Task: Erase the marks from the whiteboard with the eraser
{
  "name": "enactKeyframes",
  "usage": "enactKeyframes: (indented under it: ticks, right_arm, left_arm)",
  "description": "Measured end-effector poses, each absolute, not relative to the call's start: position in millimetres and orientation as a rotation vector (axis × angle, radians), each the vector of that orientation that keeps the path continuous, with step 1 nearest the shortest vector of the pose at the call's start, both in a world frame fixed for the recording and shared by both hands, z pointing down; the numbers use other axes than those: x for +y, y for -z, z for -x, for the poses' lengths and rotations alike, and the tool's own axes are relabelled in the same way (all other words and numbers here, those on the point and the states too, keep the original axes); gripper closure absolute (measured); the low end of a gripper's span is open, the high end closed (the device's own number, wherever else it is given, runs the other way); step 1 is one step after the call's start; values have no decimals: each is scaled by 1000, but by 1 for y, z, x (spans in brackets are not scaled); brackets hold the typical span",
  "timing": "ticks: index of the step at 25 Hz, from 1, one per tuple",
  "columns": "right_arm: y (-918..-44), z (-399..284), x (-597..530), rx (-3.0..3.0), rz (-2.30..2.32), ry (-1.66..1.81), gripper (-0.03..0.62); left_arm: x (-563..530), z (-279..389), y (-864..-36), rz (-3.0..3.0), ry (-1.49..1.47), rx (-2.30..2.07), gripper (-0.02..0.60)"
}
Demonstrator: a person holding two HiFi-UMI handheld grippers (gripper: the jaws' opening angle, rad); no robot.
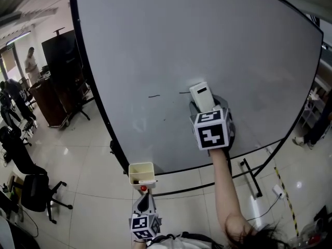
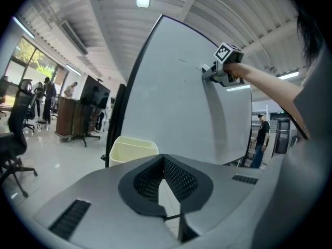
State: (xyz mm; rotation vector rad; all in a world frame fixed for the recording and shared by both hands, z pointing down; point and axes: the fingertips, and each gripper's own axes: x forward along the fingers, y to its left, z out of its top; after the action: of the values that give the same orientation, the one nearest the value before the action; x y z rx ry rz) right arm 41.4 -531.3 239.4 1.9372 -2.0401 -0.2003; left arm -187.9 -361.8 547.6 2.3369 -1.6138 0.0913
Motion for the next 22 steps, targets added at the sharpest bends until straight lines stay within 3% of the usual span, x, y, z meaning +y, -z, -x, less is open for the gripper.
enactKeyframes:
  ticks: [4, 13, 22]
  right_arm:
    - [-270, 12, -537, -1926, -1755, 305, 326]
    - [-294, 23, -515, -2162, -1675, 194, 324]
    - [-517, 24, -391, -2239, -1553, -289, 324]
  left_arm:
    - [-367, 182, -548, -2349, -82, -1611, 604]
    - [-363, 178, -543, -2375, -75, -1596, 604]
    - [-314, 155, -585, -2398, -169, -1483, 604]
